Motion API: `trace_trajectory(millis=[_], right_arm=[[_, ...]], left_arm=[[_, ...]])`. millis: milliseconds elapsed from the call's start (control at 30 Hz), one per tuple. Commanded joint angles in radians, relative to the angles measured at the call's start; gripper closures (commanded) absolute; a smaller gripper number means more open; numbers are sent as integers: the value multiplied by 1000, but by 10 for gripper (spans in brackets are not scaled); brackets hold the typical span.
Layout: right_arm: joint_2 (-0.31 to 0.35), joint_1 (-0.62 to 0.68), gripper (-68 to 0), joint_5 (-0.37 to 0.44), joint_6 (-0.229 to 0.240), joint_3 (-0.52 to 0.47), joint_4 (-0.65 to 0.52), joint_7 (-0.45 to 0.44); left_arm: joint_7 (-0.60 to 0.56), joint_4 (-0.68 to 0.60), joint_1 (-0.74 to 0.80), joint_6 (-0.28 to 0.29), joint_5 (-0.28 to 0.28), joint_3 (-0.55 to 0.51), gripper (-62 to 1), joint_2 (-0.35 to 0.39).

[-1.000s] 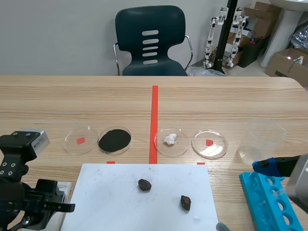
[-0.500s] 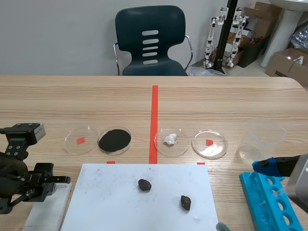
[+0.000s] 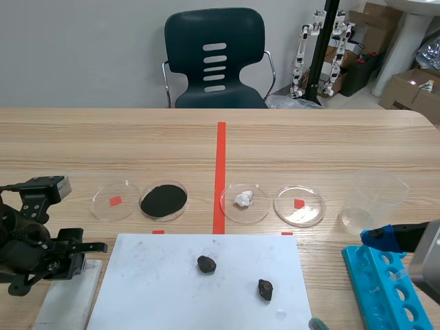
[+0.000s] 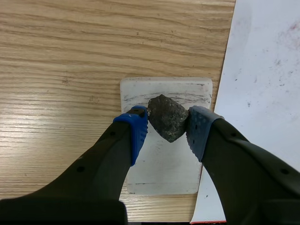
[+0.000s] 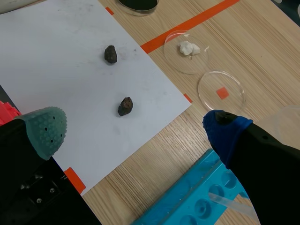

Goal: Rub the mineral on the streak plate

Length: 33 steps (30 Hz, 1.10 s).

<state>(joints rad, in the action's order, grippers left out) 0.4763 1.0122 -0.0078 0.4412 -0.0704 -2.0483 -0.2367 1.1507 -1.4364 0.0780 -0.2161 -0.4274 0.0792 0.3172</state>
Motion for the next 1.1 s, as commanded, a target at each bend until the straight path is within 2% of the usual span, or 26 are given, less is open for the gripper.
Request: trace_trajectory(millis=[0, 400, 500, 633, 767, 833, 1000, 1067], right_arm=[[0, 4, -608, 11, -4, -2, -20, -12], [0, 4, -608, 11, -4, -2, -20, -12], [0, 4, -608, 11, -4, -2, -20, -12], [0, 4, -608, 11, -4, -2, -20, -12], [0, 4, -608, 11, -4, -2, -20, -12], [0, 4, -608, 11, -4, -2, -20, -12], [0, 4, -608, 11, -4, -2, -20, -12], [0, 4, -608, 11, -4, -2, -20, -12]], left_arm=[[-1, 4, -10, -1, 5, 3, -100, -3], [-9, 31, -17, 0, -4, 35, -100, -4], [-9, 31, -17, 2, -40, 35, -100, -4], [-9, 31, -17, 44, -109, 35, -100, -4], [-9, 31, -17, 55, -131, 35, -100, -4], [-9, 31, -17, 52, -103, 35, -100, -3], [12, 31, -17, -27, 59, 35, -100, -3], [25, 31, -17, -50, 108, 35, -100, -3]])
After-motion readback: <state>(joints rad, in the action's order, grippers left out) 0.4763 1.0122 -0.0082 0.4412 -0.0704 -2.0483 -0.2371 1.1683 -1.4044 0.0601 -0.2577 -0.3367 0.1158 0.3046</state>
